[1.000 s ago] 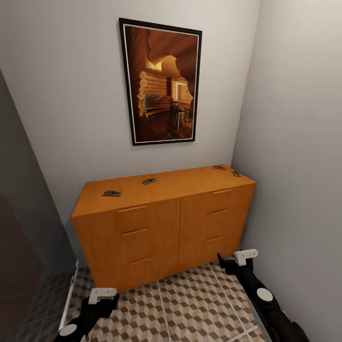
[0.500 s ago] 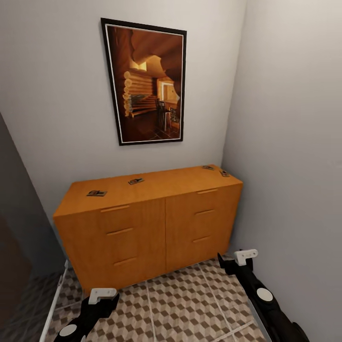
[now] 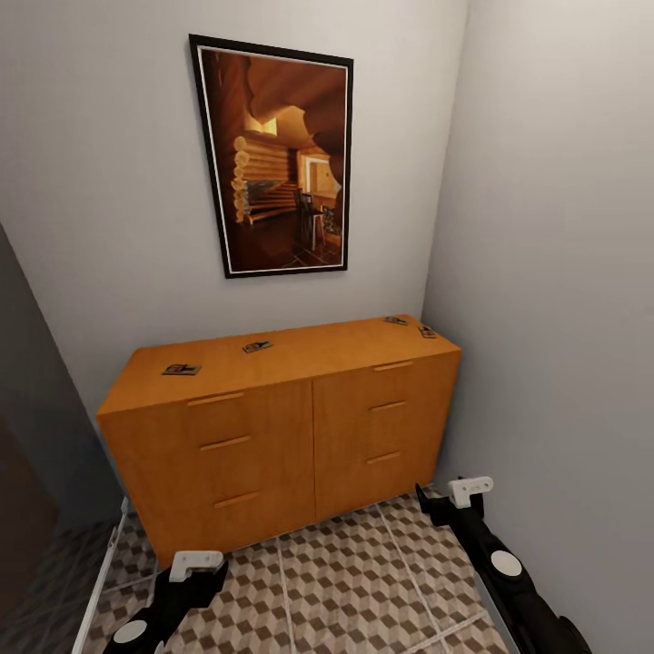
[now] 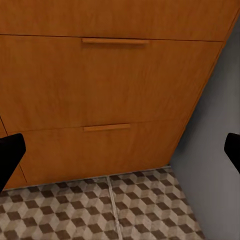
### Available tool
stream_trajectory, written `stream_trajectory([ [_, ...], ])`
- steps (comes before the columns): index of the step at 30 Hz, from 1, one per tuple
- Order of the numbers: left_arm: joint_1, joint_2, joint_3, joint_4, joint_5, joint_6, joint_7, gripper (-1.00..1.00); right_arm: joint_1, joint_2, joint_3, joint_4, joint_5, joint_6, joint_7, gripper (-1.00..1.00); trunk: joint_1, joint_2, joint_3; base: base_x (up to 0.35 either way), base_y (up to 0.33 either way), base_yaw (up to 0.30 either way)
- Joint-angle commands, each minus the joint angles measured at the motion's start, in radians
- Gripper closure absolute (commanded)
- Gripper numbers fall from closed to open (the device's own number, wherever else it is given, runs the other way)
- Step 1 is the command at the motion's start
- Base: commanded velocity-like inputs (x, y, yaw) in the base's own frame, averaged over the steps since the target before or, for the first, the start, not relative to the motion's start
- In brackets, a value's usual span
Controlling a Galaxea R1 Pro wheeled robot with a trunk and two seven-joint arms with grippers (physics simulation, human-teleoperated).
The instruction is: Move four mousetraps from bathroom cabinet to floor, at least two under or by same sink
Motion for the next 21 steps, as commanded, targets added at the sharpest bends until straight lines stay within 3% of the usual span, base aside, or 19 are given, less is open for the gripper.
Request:
stream_trajectory([
  [1, 0.0, 0.0, 0.003, -0.002, 0.0, 0.006, -0.007, -1.0, 0.0, -0.001, 0.001, -0.001, 0.003, 0.001, 0.002, -1.0, 0.0, -0.001, -0.001, 0.0, 0.0, 0.0],
  [21, 0.0, 0.0, 0.003, -0.001, 0.002, 0.006, -0.007, -1.0, 0.0, -0.002, 0.001, -0.001, 0.003, 0.001, 0.002, -1.0, 0.0, -0.001, -0.001, 0.0, 0.0, 0.0],
])
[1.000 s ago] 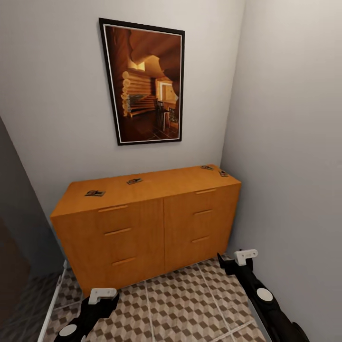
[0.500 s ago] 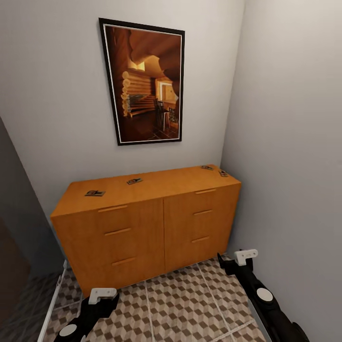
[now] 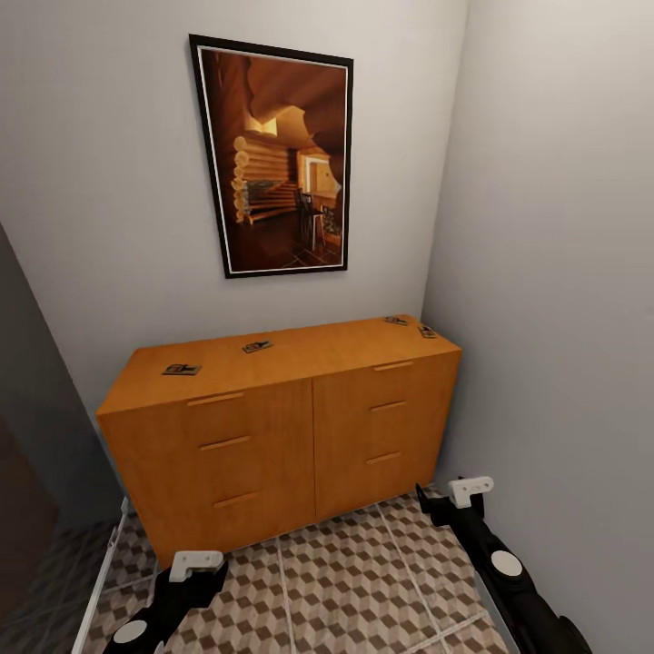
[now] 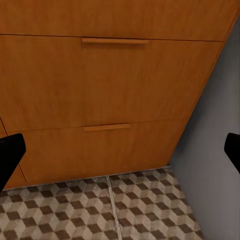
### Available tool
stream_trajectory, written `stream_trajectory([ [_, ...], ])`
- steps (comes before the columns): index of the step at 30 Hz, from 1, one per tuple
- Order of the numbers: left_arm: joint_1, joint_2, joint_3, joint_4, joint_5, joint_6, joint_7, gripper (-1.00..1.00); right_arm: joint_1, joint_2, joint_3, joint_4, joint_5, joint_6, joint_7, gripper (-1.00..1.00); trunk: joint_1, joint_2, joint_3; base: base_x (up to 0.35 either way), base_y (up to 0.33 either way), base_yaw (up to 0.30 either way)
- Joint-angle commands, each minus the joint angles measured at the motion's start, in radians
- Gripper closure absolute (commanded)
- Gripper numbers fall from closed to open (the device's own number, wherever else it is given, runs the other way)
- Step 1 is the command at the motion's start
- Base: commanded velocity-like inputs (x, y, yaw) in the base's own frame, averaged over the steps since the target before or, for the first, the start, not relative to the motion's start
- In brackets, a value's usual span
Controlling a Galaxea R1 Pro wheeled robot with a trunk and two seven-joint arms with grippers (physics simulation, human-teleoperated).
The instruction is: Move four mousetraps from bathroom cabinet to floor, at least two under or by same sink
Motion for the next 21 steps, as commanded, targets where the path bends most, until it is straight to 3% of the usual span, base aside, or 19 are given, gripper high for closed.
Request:
stream_trajectory([
  [1, 0.0, 0.0, 0.003, -0.001, 0.001, 0.006, -0.007, -1.0, 0.0, -0.001, 0.001, -0.001, 0.003, 0.001, 0.002, -1.0, 0.0, -0.001, -0.001, 0.0, 0.0, 0.0],
  [10, 0.0, -0.002, 0.003, 0.015, 0.001, 0.006, -0.006, -1.0, 0.0, 0.0, -0.001, -0.001, 0.004, 0.006, 0.002, -1.0, 0.0, -0.001, -0.001, 0.0, 0.0, 0.0],
  [13, 0.0, -0.002, 0.003, 0.029, 0.001, 0.006, -0.006, -1.0, 0.0, -0.002, -0.005, -0.005, 0.003, 0.049, 0.001, -1.0, 0.0, -0.001, -0.001, 0.0, 0.0, 0.0],
  [17, 0.0, -0.005, 0.002, 0.047, 0.001, 0.006, -0.006, -1.0, -0.008, -0.004, -0.006, -0.067, 0.004, 0.152, -0.006, -1.0, 0.0, -0.001, -0.001, 0.0, 0.0, 0.0],
  [19, 0.0, -0.018, 0.001, 0.071, 0.0, 0.006, -0.006, -1.0, -0.031, -0.005, -0.007, -0.165, 0.005, 0.271, -0.032, -1.0, 0.0, -0.001, -0.001, 0.0, 0.0, 0.0],
  [21, 0.0, -0.023, 0.0, 0.092, -0.001, 0.004, -0.006, -1.0, -0.049, -0.005, -0.007, -0.21, 0.005, 0.338, -0.05, -1.0, 0.0, -0.001, -0.001, 0.0, 0.0, 0.0],
])
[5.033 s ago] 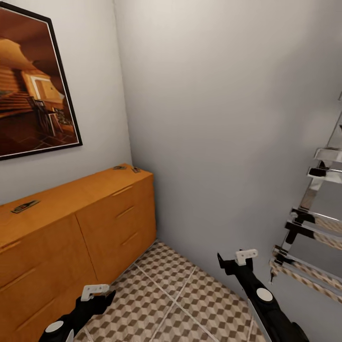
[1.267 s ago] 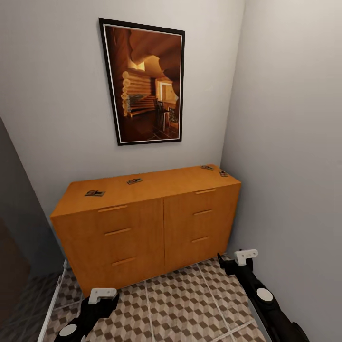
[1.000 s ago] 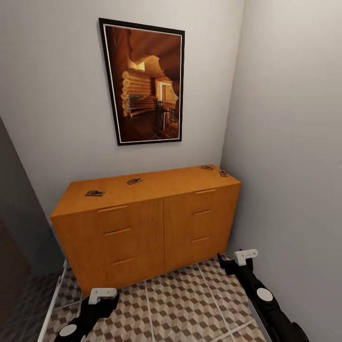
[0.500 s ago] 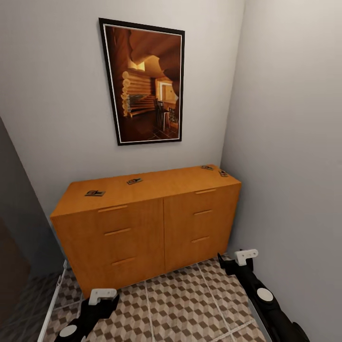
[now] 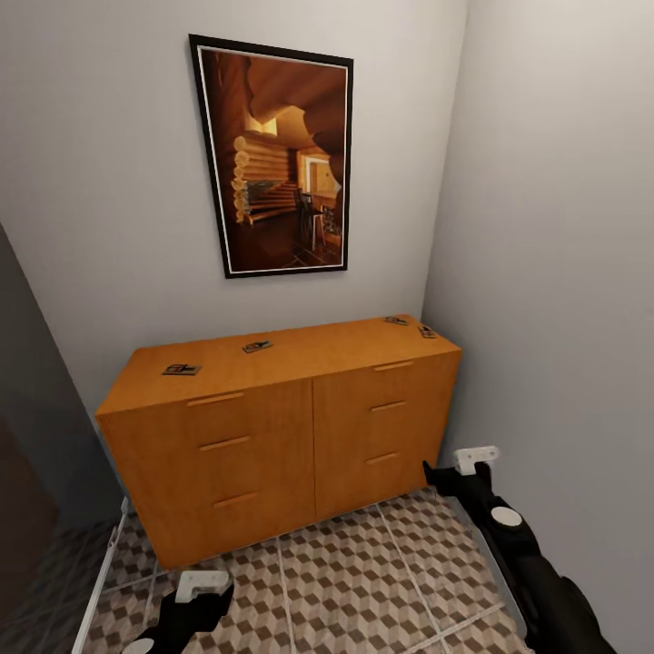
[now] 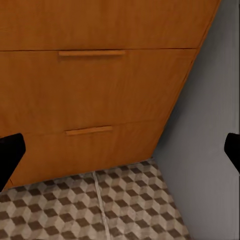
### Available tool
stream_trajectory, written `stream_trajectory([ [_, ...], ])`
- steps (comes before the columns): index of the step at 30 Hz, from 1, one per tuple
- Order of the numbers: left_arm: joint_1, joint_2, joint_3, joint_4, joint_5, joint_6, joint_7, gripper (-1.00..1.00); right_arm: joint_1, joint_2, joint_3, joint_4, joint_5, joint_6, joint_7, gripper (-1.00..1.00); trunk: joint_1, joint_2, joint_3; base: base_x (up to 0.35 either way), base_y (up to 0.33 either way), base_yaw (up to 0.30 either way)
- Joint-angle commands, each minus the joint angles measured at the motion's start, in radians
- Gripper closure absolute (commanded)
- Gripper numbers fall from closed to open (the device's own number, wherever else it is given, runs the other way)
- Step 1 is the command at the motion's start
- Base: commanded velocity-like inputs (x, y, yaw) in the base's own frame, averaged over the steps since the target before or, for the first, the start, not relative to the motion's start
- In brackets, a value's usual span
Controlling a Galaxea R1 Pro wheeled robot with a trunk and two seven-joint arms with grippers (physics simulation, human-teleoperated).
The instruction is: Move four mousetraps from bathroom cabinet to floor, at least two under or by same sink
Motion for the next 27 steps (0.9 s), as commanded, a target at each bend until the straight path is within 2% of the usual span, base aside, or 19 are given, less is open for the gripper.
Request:
stream_trajectory([
  [1, 0.0, -0.002, 0.003, 0.012, 0.0, 0.004, -0.007, -1.0, -0.013, -0.001, 0.002, -0.023, 0.003, 0.04, -0.01, -1.0, 0.0, -0.001, -0.001, 0.0, 0.0, 0.0],
  [6, 0.0, -0.006, 0.003, 0.093, -0.001, -0.043, -0.007, -1.0, -0.102, -0.005, 0.001, -0.094, 0.002, 0.181, -0.042, -1.0, 0.0, -0.001, -0.001, 0.0, 0.0, 0.0],
  [7, 0.0, -0.005, 0.003, 0.131, -0.002, -0.081, -0.007, -1.0, -0.146, -0.011, 0.001, -0.108, 0.002, 0.227, -0.048, -1.0, 0.0, -0.001, -0.001, 0.0, 0.0, 0.0],
  [10, 0.0, -0.001, 0.004, 0.189, -0.002, -0.147, -0.007, -1.0, -0.212, -0.031, 0.001, -0.12, 0.0, 0.294, -0.052, -1.0, 0.0, -0.001, -0.001, 0.0, 0.0, 0.0],
  [13, 0.0, 0.02, 0.004, 0.287, -0.002, -0.234, -0.007, -1.0, -0.333, -0.065, 0.0, -0.128, -0.009, 0.422, -0.052, -1.0, 0.0, -0.001, -0.001, 0.0, 0.0, 0.0],
  [16, 0.0, 0.033, 0.004, 0.333, -0.002, -0.26, -0.007, -1.0, -0.405, -0.074, -0.001, -0.129, -0.022, 0.495, -0.05, -1.0, 0.0, -0.001, -0.001, 0.0, 0.0, 0.0],
  [17, 0.0, 0.04, 0.004, 0.358, -0.002, -0.27, -0.007, -1.0, -0.453, -0.077, -0.001, -0.127, -0.035, 0.538, -0.049, -1.0, 0.0, -0.001, -0.001, 0.0, 0.0, 0.0],
  [23, 0.0, 0.053, 0.003, 0.418, -0.001, -0.302, -0.008, -1.0, -0.576, -0.082, -0.002, -0.1, -0.082, 0.613, -0.05, -1.0, 0.0, -0.001, -0.001, 0.0, 0.0, 0.0],
  [24, 0.0, 0.055, 0.003, 0.439, -0.001, -0.323, -0.008, -1.0, -0.603, -0.083, -0.002, -0.089, -0.098, 0.624, -0.05, -1.0, 0.0, -0.001, -0.001, 0.0, 0.0, 0.0],
  [27, 0.0, 0.058, 0.002, 0.479, 0.0, -0.376, -0.008, -1.0, -0.635, -0.08, 0.0, -0.078, -0.121, 0.636, -0.052, -1.0, 0.0, -0.001, -0.001, 0.0, 0.0, 0.0],
])
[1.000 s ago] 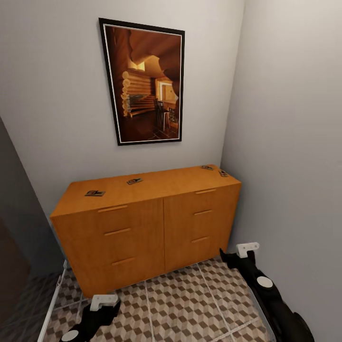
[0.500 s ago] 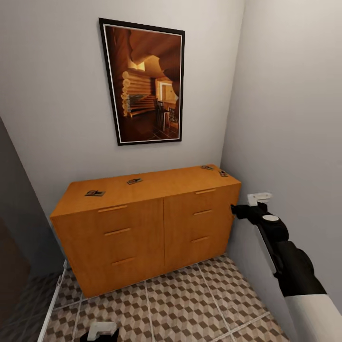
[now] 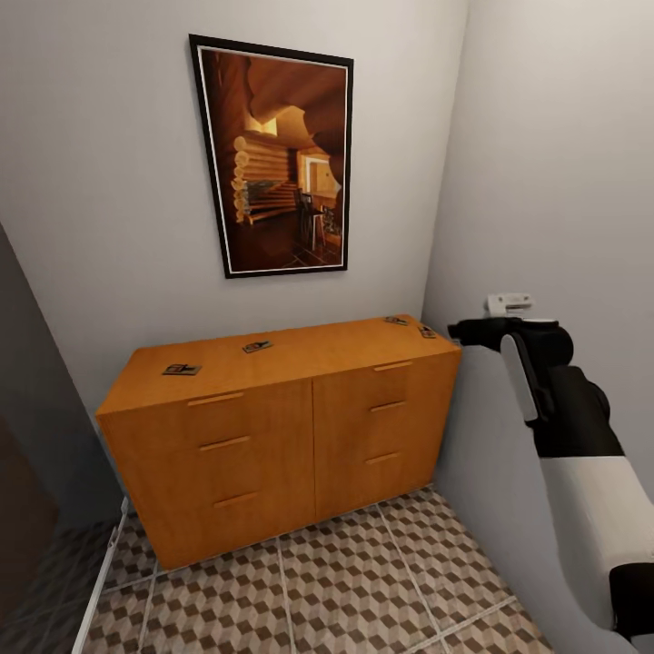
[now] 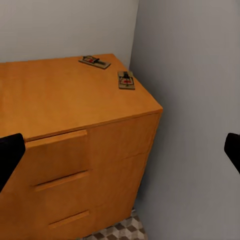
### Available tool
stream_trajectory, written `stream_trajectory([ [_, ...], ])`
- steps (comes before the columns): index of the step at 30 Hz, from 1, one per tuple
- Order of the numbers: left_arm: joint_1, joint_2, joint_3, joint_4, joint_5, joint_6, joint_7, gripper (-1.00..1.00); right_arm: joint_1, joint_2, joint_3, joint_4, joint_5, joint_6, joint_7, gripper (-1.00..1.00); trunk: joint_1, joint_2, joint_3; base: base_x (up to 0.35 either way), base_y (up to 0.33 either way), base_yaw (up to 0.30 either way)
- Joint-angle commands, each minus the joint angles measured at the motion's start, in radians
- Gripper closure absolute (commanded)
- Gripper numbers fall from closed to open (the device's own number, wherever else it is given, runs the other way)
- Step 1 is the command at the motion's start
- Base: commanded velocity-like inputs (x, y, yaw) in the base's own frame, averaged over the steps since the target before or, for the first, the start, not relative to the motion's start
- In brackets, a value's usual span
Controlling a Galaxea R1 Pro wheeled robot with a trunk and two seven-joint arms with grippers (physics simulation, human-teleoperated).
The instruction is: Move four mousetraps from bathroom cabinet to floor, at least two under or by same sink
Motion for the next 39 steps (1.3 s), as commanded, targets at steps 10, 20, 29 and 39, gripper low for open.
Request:
stream_trajectory([
  [10, -0.001, 0.002, 0.008, 0.091, 0.001, -0.07, -0.008, -1.0, -0.02, 0.013, 0.008, 0.002, -0.028, 0.011, -0.006, -1.0, 0.0, -0.001, -0.001, 0.0, 0.0, 0.0],
  [20, -0.001, 0.002, 0.005, 0.105, 0.001, -0.077, -0.008, -1.0, -0.017, 0.035, 0.01, 0.004, -0.028, 0.012, -0.006, -1.0, 0.0, -0.001, -0.001, 0.0, 0.0, 0.0],
  [29, -0.001, 0.002, 0.005, 0.106, 0.002, -0.078, -0.008, -1.0, -0.014, 0.047, 0.009, 0.009, -0.021, 0.008, -0.011, -1.0, 0.0, -0.001, -0.001, 0.0, 0.0, 0.0],
  [39, -0.001, 0.002, 0.005, 0.106, 0.001, -0.078, -0.008, -1.0, -0.012, 0.043, 0.007, 0.01, -0.017, 0.007, -0.012, -1.0, 0.0, -0.001, -0.001, 0.0, 0.0, 0.0],
])
